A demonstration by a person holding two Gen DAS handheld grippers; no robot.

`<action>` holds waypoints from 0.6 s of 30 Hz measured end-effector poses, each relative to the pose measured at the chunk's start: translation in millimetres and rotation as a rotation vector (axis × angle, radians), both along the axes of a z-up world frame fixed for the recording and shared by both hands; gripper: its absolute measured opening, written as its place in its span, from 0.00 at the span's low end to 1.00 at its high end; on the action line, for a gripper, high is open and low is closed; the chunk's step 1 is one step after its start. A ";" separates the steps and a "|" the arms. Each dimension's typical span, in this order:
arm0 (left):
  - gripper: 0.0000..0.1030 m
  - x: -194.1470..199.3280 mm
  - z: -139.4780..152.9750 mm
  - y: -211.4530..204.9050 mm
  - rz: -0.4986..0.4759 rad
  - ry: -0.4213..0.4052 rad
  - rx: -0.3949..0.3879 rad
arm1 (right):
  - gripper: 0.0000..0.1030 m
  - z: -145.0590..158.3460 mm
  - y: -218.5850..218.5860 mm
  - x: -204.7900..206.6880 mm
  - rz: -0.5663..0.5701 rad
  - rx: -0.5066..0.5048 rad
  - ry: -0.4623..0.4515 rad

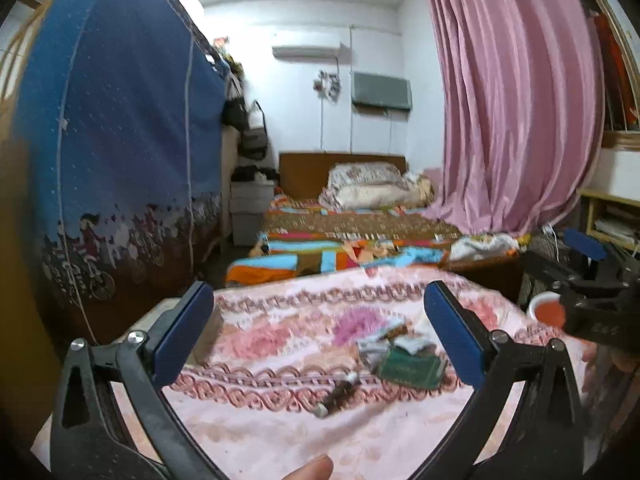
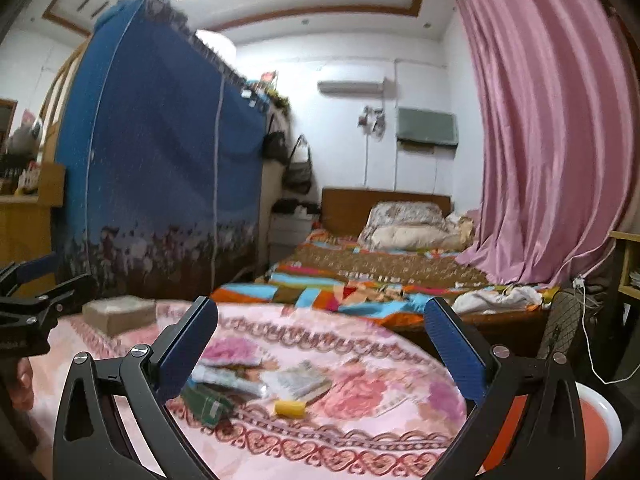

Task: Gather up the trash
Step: 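Move both open tools back over the remaining trash on the bed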

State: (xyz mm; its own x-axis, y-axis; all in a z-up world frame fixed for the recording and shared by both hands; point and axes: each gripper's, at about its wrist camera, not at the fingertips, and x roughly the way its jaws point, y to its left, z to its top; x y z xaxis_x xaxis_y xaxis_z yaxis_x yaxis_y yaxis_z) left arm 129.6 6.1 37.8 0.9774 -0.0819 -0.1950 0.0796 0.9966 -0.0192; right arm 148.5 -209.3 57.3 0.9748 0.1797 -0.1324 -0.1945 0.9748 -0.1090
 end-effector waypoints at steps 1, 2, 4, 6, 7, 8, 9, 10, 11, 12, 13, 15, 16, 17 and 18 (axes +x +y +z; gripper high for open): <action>0.89 1.8 -0.6 -1.2 -0.006 0.018 0.002 | 1.00 -1.9 2.8 3.4 -0.003 -0.015 0.019; 0.89 4.0 -1.4 -0.9 -0.013 0.036 0.001 | 1.00 -3.6 4.3 5.9 -0.005 -0.023 0.032; 0.89 10.3 -3.9 -0.5 -0.024 0.074 -0.005 | 1.00 -5.8 5.5 11.8 -0.009 -0.029 0.065; 0.89 20.1 -9.2 1.5 -0.043 0.149 -0.022 | 1.00 -8.9 3.8 19.7 -0.017 -0.023 0.112; 0.89 23.9 -12.0 1.3 -0.045 0.178 -0.028 | 1.00 -10.6 2.4 24.9 -0.017 -0.017 0.141; 0.89 30.4 -15.5 3.0 -0.051 0.227 -0.042 | 1.00 -13.0 0.5 31.5 -0.017 -0.009 0.180; 0.89 34.9 -19.0 3.5 -0.056 0.263 -0.053 | 1.00 -15.7 -1.0 36.6 -0.019 -0.003 0.213; 0.89 40.1 -22.5 4.7 -0.058 0.303 -0.066 | 1.00 -17.8 -2.3 41.6 -0.023 0.002 0.244; 0.89 44.7 -26.1 6.0 -0.056 0.341 -0.079 | 1.00 -20.6 -3.7 45.8 -0.028 0.006 0.275; 0.89 48.4 -30.2 7.2 -0.055 0.375 -0.092 | 1.00 -23.8 -4.6 52.0 -0.032 0.009 0.316; 0.88 52.0 -34.9 8.8 -0.059 0.407 -0.106 | 1.00 -26.5 -5.1 55.3 -0.035 0.010 0.340; 0.87 58.3 -43.2 10.4 -0.067 0.467 -0.130 | 1.00 -30.9 -6.2 61.9 -0.039 0.011 0.386; 0.85 60.7 -47.3 11.2 -0.071 0.493 -0.141 | 1.00 -33.8 -6.2 65.9 -0.038 0.010 0.413; 0.84 63.8 -51.5 12.0 -0.080 0.525 -0.157 | 1.00 -36.0 -5.8 68.7 -0.040 0.008 0.433; 0.82 65.6 -54.9 12.2 -0.086 0.547 -0.168 | 1.00 -39.2 -5.1 72.7 -0.042 0.004 0.463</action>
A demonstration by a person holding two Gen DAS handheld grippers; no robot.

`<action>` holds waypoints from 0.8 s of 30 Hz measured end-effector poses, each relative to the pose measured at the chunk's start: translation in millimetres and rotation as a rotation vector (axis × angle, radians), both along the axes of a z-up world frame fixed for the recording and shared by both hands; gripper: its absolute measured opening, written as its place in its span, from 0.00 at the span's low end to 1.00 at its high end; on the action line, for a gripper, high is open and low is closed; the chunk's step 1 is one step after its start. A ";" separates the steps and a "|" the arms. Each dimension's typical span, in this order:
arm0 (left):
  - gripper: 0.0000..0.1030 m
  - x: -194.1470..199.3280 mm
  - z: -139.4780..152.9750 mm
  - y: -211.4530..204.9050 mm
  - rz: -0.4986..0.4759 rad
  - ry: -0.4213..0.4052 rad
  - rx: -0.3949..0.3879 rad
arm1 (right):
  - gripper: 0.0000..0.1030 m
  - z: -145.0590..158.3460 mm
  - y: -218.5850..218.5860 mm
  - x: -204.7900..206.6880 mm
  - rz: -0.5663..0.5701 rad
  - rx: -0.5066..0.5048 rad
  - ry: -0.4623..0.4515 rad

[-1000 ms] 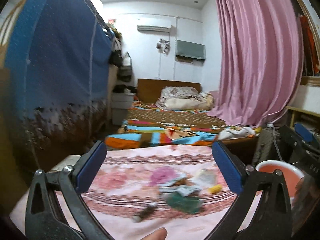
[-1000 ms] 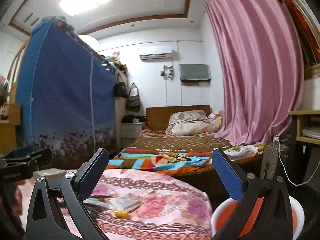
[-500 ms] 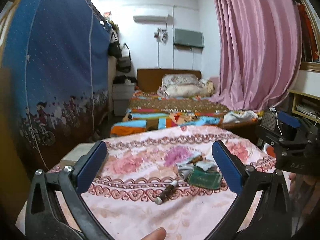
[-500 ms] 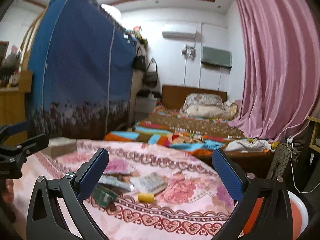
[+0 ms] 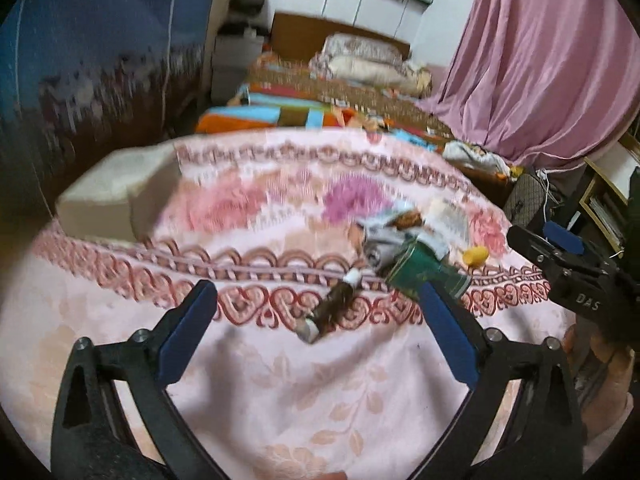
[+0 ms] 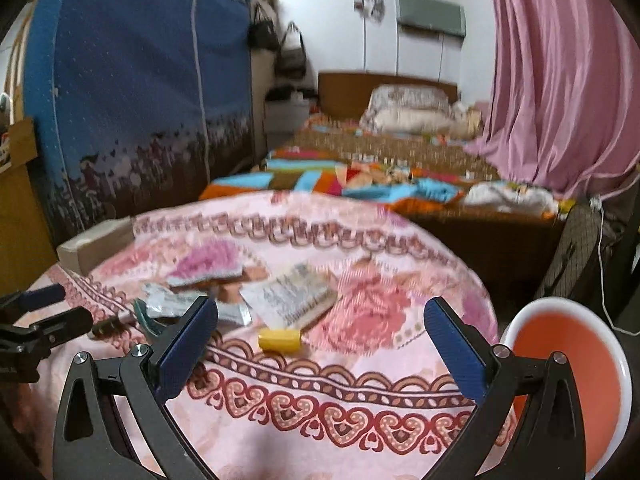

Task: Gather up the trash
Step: 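Move both open tools back over the remaining trash on the bed, then grasp the brown vial with the left tool while the right grasps the yellow cylinder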

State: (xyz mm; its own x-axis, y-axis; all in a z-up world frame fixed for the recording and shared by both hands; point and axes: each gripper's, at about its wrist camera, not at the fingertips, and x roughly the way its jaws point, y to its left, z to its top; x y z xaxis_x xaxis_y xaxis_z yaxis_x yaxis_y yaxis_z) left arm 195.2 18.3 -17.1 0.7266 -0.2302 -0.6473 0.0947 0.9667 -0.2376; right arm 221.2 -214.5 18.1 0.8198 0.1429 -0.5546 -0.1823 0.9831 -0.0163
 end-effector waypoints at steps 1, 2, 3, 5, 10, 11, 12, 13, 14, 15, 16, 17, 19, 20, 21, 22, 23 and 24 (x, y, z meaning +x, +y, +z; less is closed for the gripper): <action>0.79 2.6 -3.2 0.2 -0.004 0.020 -0.010 | 1.00 -3.6 0.9 4.4 -0.001 -0.004 0.031; 0.76 4.1 -5.3 0.9 -0.007 0.032 -0.017 | 1.00 -7.7 2.0 9.2 0.000 -0.007 0.064; 0.69 5.5 -8.3 1.1 -0.011 0.052 -0.028 | 1.00 -11.1 2.5 13.3 0.002 -0.009 0.092; 0.59 7.5 -11.2 1.8 -0.018 0.072 -0.040 | 1.00 -15.2 2.3 18.9 0.005 -0.009 0.130; 0.45 9.4 -11.4 0.8 -0.038 0.076 -0.046 | 0.98 -20.4 2.0 22.9 0.017 -0.001 0.171; 0.43 9.0 -11.6 -0.8 -0.048 0.077 -0.045 | 0.95 -20.3 2.7 22.4 0.021 0.000 0.171; 0.39 10.2 -11.7 -1.4 -0.051 0.081 -0.042 | 0.87 -20.6 3.7 22.1 0.028 0.000 0.173; 0.34 10.9 -12.1 -2.5 -0.053 0.086 -0.037 | 0.77 -21.1 4.5 22.5 0.032 -0.002 0.177; 0.31 11.6 -12.5 -3.1 -0.054 0.090 -0.035 | 0.73 -21.7 5.7 23.9 0.039 -0.004 0.184; 0.27 12.5 -12.4 -3.1 -0.056 0.092 -0.035 | 0.67 -22.6 7.0 25.4 0.047 -0.004 0.192; 0.24 13.5 -12.7 -2.9 -0.057 0.093 -0.036 | 0.62 -23.7 8.4 26.5 0.062 -0.002 0.202; 0.21 13.7 -12.7 -2.7 -0.059 0.093 -0.039 | 0.59 -24.5 9.5 27.5 0.073 0.000 0.209; 0.10 14.2 -13.2 -2.1 -0.064 0.095 -0.047 | 0.50 -26.2 12.2 28.9 0.094 0.002 0.220; 0.07 14.2 -13.6 -1.7 -0.066 0.096 -0.050 | 0.47 -26.7 12.7 29.0 0.102 0.004 0.224; 0.04 14.3 -13.9 -1.6 -0.070 0.098 -0.054 | 0.40 -27.4 13.8 29.1 0.112 0.007 0.228; 0.02 14.3 -14.1 -1.7 -0.076 0.099 -0.057 | 0.33 -27.8 14.2 29.2 0.120 0.010 0.232; 0.00 13.9 -14.1 -2.4 -0.083 0.098 -0.059 | 0.30 -28.3 14.9 29.4 0.132 0.015 0.237; 0.00 13.7 -14.1 -3.6 -0.089 0.098 -0.056 | 0.27 -28.3 15.7 29.6 0.141 0.016 0.240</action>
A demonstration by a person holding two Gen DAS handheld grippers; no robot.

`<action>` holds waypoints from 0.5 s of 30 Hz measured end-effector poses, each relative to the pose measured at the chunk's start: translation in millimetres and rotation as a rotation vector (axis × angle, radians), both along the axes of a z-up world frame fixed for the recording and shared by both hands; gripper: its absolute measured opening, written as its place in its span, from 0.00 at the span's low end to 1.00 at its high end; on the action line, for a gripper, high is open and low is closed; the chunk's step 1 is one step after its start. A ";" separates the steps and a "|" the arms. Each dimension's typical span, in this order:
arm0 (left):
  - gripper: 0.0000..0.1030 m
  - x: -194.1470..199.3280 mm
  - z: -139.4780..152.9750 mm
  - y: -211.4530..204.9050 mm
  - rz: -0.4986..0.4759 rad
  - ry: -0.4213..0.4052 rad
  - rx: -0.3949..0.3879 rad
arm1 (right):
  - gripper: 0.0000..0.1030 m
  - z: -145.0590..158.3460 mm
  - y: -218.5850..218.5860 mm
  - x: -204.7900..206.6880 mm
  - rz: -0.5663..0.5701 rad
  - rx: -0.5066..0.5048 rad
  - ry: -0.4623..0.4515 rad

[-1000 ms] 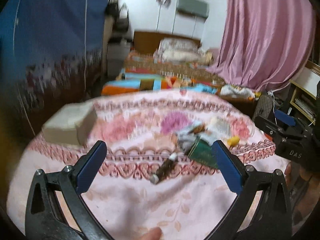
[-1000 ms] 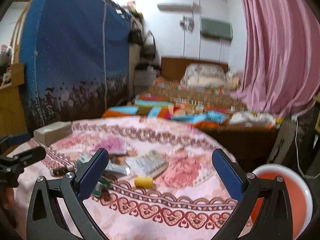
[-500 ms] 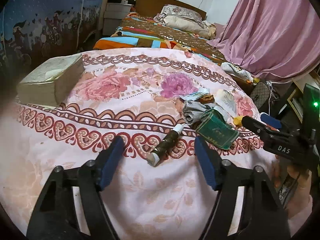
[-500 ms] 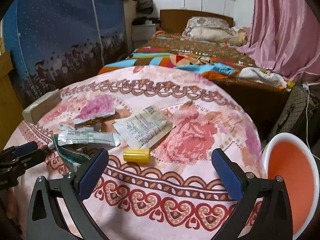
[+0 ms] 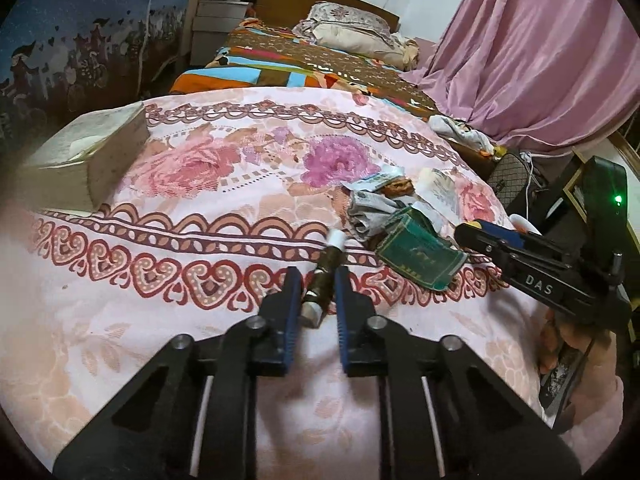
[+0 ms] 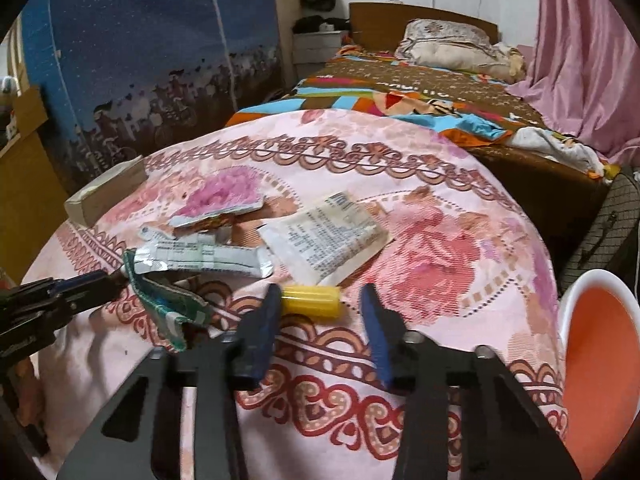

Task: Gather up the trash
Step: 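Grasp the brown vial with the left tool while the right grasps the yellow cylinder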

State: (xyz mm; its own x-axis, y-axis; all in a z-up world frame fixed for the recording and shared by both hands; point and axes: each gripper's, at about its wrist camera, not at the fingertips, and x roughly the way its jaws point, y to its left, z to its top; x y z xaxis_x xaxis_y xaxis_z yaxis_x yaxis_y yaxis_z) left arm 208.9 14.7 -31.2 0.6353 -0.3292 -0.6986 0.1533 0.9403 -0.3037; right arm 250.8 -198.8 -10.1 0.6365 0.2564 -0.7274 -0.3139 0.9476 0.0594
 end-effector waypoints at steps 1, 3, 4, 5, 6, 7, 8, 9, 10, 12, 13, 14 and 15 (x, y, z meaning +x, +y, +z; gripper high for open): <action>0.00 -0.4 0.0 -1.2 -0.005 0.000 0.003 | 0.27 -0.1 0.9 -0.3 0.004 -0.001 0.000; 0.00 -1.4 0.5 -4.3 -0.020 -0.005 0.011 | 0.27 0.6 1.8 -1.7 0.012 -0.001 -0.006; 0.00 -2.2 1.1 -5.5 -0.023 -0.009 0.015 | 0.27 1.2 2.0 -2.4 0.016 0.001 -0.011; 0.00 -2.9 1.6 -5.9 -0.025 -0.012 0.016 | 0.27 2.2 2.4 -3.4 0.018 0.002 -0.019; 0.00 -3.5 2.3 -6.3 -0.028 -0.017 0.017 | 0.27 3.4 2.3 -4.7 0.020 0.004 -0.028; 0.00 -4.2 3.0 -6.5 -0.029 -0.022 0.016 | 0.27 4.7 2.3 -6.4 0.023 0.008 -0.038; 0.00 -5.5 4.3 -6.5 -0.029 -0.032 0.016 | 0.27 6.0 1.9 -8.1 0.023 0.010 -0.048; 0.00 -6.4 5.2 -6.3 -0.030 -0.039 0.015 | 0.27 7.9 1.6 -11.1 0.023 0.013 -0.063; 0.00 -8.1 6.5 -6.3 -0.032 -0.050 0.013 | 0.27 10.9 1.3 -15.0 0.023 0.017 -0.086; 0.00 -12.4 11.0 -5.9 -0.046 -0.084 -0.006 | 0.27 17.7 0.8 -22.7 0.025 0.020 -0.141; 0.00 -14.8 13.6 -5.6 -0.051 -0.104 -0.016 | 0.27 21.7 0.5 -28.2 0.025 0.020 -0.177; 0.00 -17.7 16.4 -5.7 -0.052 -0.129 -0.023 | 0.27 25.1 0.6 -32.1 0.025 0.021 -0.205; 0.00 -20.3 18.6 -6.1 -0.053 -0.147 -0.028 | 0.27 27.9 0.4 -36.1 0.025 0.021 -0.232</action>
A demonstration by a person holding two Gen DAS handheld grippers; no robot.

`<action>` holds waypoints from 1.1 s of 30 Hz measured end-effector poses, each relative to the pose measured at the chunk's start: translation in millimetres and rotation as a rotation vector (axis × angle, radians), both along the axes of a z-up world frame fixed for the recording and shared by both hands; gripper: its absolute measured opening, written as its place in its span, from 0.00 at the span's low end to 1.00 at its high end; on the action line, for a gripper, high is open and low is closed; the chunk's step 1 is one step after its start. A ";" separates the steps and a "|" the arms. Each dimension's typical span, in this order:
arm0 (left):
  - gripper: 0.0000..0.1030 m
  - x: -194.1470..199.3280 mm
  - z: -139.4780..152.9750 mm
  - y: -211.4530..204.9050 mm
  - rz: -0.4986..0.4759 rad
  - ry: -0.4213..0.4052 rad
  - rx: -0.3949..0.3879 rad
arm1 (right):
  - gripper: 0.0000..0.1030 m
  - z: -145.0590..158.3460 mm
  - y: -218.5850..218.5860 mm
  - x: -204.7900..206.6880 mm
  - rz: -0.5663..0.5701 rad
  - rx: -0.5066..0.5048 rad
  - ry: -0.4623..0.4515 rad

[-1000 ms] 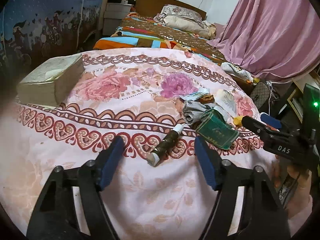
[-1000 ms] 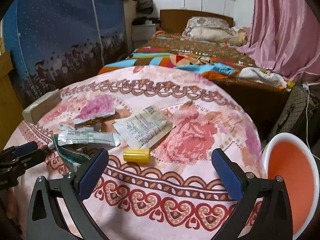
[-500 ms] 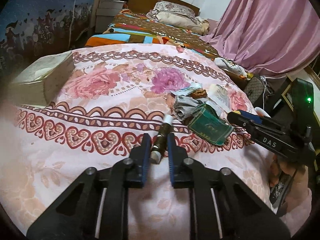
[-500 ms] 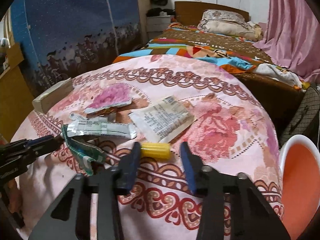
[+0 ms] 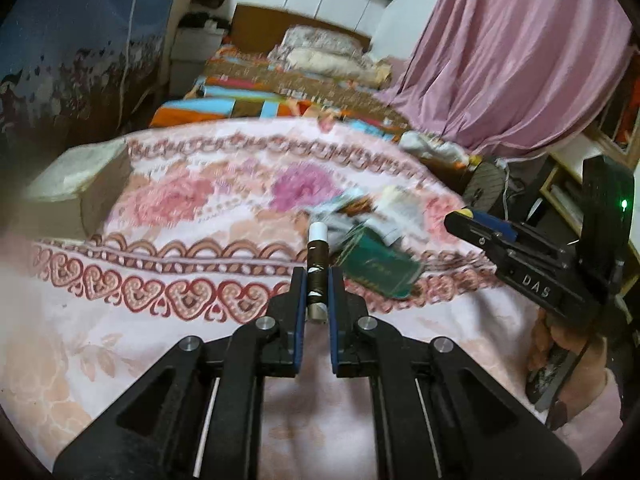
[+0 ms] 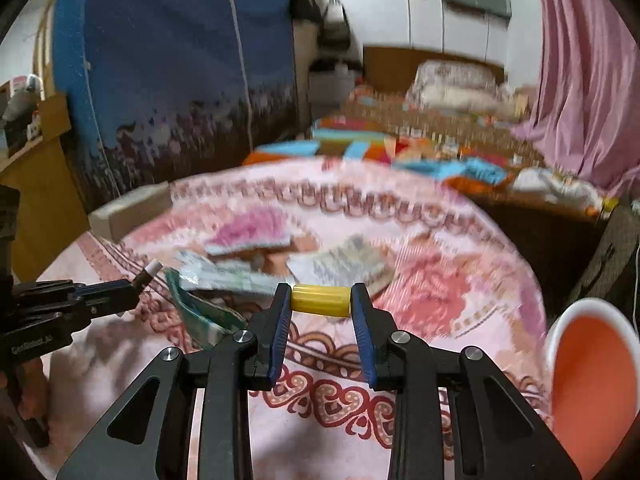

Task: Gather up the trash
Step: 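Carry the vial and cylinder over the orange bucket and open both tools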

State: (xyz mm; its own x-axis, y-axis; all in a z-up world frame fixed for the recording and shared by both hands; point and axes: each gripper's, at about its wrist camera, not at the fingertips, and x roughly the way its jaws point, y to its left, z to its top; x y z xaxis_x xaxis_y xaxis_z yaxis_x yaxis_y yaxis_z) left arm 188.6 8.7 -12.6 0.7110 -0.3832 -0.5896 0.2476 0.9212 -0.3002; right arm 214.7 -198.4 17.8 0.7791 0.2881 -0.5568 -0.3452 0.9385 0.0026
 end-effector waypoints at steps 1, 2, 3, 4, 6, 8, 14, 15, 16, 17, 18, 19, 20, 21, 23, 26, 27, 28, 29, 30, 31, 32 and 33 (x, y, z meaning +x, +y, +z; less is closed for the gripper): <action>0.00 -4.2 3.6 -0.6 -0.003 -0.031 -0.007 | 0.27 2.8 -0.3 -3.9 -0.001 0.001 -0.028; 0.00 -8.1 7.0 -1.5 -0.005 -0.059 -0.013 | 0.27 5.4 -0.7 -7.9 -0.004 0.003 -0.055; 0.00 -11.4 9.8 -2.5 -0.008 -0.083 -0.017 | 0.27 7.1 -1.4 -9.6 -0.005 0.005 -0.071; 0.00 -13.9 12.3 -3.3 -0.010 -0.104 -0.020 | 0.27 9.3 -2.6 -12.7 -0.007 0.010 -0.092; 0.00 -22.2 18.7 -6.6 -0.016 -0.163 -0.019 | 0.27 13.6 -5.2 -19.3 -0.011 0.023 -0.135; 0.00 -29.2 23.9 -10.4 -0.015 -0.210 -0.009 | 0.27 18.9 -9.1 -28.8 -0.015 0.043 -0.195; 0.00 -52.9 42.1 -22.6 -0.010 -0.373 0.007 | 0.27 34.0 -18.3 -62.6 -0.033 0.084 -0.389; 0.00 -56.4 45.6 -25.7 -0.008 -0.402 0.007 | 0.27 37.1 -20.8 -67.7 -0.037 0.094 -0.420; 0.00 -59.8 48.7 -28.9 -0.005 -0.429 0.009 | 0.27 40.8 -23.9 -72.8 -0.043 0.106 -0.453; 0.00 -63.2 53.3 -34.3 -0.007 -0.462 0.013 | 0.27 44.8 -27.5 -77.3 -0.052 0.117 -0.483; 0.00 -65.5 56.3 -38.5 -0.013 -0.482 0.016 | 0.27 47.5 -30.7 -80.0 -0.058 0.126 -0.503; 0.00 -67.3 60.3 -43.9 -0.018 -0.503 0.019 | 0.27 51.5 -35.3 -84.0 -0.068 0.141 -0.530; 0.00 -68.2 63.0 -48.5 -0.024 -0.516 0.020 | 0.27 55.9 -41.1 -88.0 -0.083 0.155 -0.559; 0.00 -69.3 66.3 -54.5 -0.035 -0.531 0.021 | 0.27 59.1 -46.1 -91.2 -0.097 0.164 -0.579; 0.00 -70.6 73.6 -68.4 -0.063 -0.558 0.022 | 0.27 64.4 -57.3 -95.6 -0.125 0.178 -0.608; 0.00 -71.7 81.2 -86.4 -0.098 -0.584 0.018 | 0.27 68.5 -73.3 -99.8 -0.164 0.187 -0.630; 0.00 -71.5 84.1 -94.3 -0.117 -0.593 0.012 | 0.27 69.3 -79.6 -101.1 -0.178 0.188 -0.635; 0.00 -71.2 85.8 -99.7 -0.129 -0.597 0.008 | 0.27 69.0 -86.5 -102.8 -0.194 0.191 -0.641; 0.00 -70.5 88.0 -108.4 -0.149 -0.603 0.001 | 0.27 68.9 -92.1 -105.1 -0.207 0.194 -0.644; 0.00 -71.3 88.9 -114.9 -0.163 -0.606 -0.001 | 0.27 68.8 -99.0 -107.2 -0.222 0.197 -0.645; 0.00 -74.2 89.4 -121.4 -0.175 -0.609 -0.002 | 0.27 68.7 -106.8 -108.5 -0.241 0.197 -0.646; 0.00 -73.5 90.0 -130.4 -0.193 -0.612 -0.002 | 0.27 68.4 -112.4 -110.0 -0.256 0.197 -0.647; 0.00 -73.8 89.9 -136.3 -0.206 -0.613 -0.003 | 0.27 67.7 -119.9 -111.7 -0.275 0.197 -0.647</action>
